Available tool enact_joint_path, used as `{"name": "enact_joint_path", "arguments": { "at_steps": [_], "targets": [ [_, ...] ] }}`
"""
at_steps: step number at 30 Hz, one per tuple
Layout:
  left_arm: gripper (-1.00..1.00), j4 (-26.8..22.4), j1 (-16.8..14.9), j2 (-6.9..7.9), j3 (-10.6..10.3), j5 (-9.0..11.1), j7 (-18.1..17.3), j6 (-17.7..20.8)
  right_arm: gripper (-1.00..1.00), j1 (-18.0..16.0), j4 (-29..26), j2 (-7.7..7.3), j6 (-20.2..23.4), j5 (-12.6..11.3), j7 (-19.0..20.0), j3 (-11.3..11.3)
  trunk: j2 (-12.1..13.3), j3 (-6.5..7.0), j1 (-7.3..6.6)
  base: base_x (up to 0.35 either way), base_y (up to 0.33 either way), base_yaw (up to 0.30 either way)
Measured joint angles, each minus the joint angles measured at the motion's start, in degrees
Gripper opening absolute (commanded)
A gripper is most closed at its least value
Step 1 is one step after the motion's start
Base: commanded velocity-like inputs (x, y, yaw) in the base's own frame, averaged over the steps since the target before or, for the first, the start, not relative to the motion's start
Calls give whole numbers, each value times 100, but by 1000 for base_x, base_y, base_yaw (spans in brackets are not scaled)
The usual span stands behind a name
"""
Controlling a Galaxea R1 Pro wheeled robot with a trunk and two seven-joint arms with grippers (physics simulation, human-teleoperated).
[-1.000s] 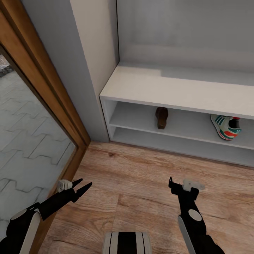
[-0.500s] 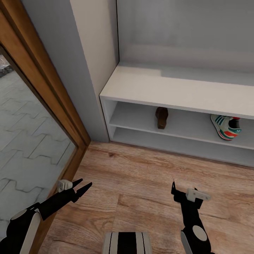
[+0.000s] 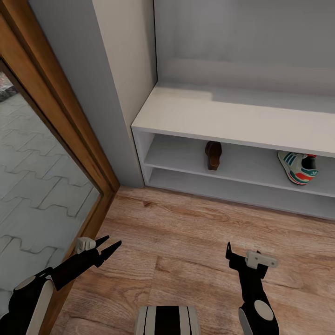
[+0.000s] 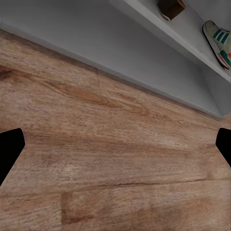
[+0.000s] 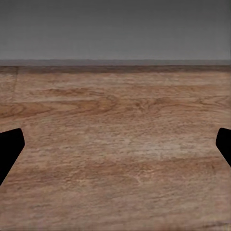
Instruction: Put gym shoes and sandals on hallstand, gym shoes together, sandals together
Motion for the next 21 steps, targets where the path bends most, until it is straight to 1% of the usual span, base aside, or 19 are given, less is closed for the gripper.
{"name": "enact_joint_path", "arguments": {
  "at_steps": [3,6,8,9,10,14,18,21],
  "targets": [
    [100,0,1,0,0,0,1,0,100,0,0,1,97,-3,2,2,0,0,0,0,0,0],
    [100,0,1,0,0,0,0,-2,100,1,0,3,447,-4,4,1,0,0,0,0,0,0],
    [100,0,-1,0,0,0,-1,-3,100,1,-1,5,1042,-5,6,-3,0,0,0,0,0,0],
    [100,0,-1,0,0,0,-1,-3,100,1,-1,5,1205,-4,7,-2,0,0,0,0,0,0],
    [100,0,0,0,3,3,-1,-3,100,1,-1,3,1491,-5,8,-4,0,0,0,0,0,0],
    [100,0,0,0,3,1,5,-2,100,1,-2,-3,2057,-4,9,-7,0,0,0,0,0,0],
    [100,0,-3,0,1,0,7,-1,100,1,-2,-11,2237,-6,10,-17,0,0,0,0,0,0],
    [100,0,-1,0,0,0,7,-1,100,1,-3,-16,2295,-9,13,-24,0,0,0,0,0,0]
  ]
}}
